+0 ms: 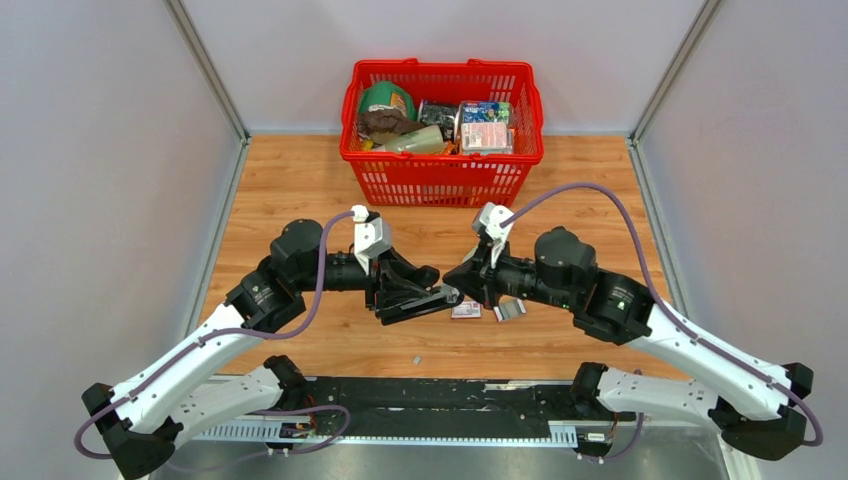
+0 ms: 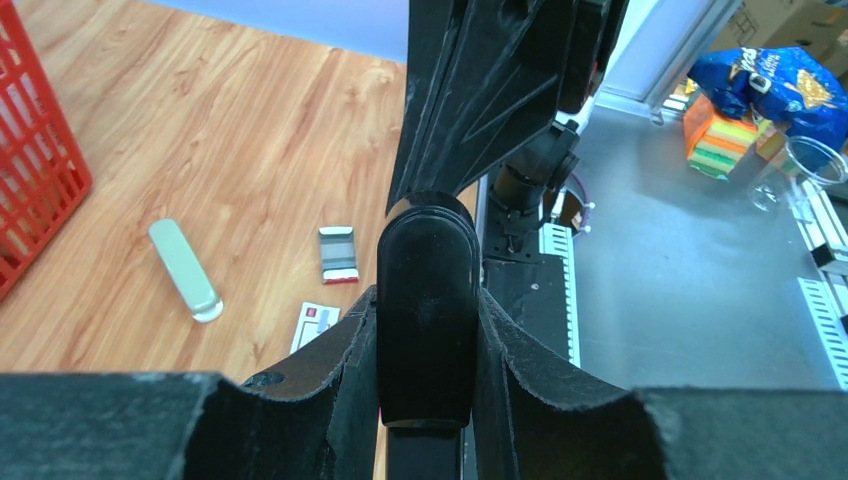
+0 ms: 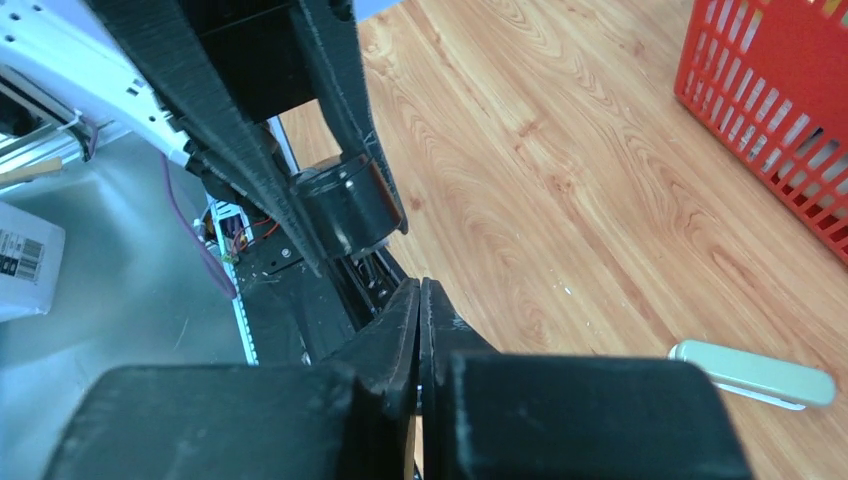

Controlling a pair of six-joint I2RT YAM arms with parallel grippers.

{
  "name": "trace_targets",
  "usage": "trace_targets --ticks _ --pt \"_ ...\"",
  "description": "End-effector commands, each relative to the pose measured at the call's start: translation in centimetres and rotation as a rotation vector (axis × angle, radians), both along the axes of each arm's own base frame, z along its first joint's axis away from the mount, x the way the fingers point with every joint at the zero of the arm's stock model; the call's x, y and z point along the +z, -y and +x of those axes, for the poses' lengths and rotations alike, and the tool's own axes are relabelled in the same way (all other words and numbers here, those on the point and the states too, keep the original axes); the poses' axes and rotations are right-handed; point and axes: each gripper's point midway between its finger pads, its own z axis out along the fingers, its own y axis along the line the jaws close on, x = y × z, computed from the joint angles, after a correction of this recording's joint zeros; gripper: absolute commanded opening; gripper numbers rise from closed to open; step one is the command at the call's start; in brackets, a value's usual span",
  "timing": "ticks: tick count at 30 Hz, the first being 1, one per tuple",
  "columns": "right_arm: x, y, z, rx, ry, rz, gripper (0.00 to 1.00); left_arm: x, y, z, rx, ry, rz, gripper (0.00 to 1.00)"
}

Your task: Unload the staples from the stapler

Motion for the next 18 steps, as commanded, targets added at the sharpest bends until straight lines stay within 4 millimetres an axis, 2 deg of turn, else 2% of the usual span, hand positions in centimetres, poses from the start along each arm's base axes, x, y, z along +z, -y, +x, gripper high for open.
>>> trace_targets --ticks 1,7,18 --pt "2.1 -1.5 1.6 -0.052 0.027 0.082 0.0 2.9 0.0 0.7 0.036 0.09 -0.087 0.0" --pt "1.0 -3.1 2.4 -0.056 0.002 0.071 0.0 2.9 0.0 1.5 0.083 0.089 -0.089 0.0" --pt "-4.4 -4.2 3.9 -0.134 -0.073 -0.018 0.0 4.0 -0.8 4.2 0.254 0.094 -0.128 0.0"
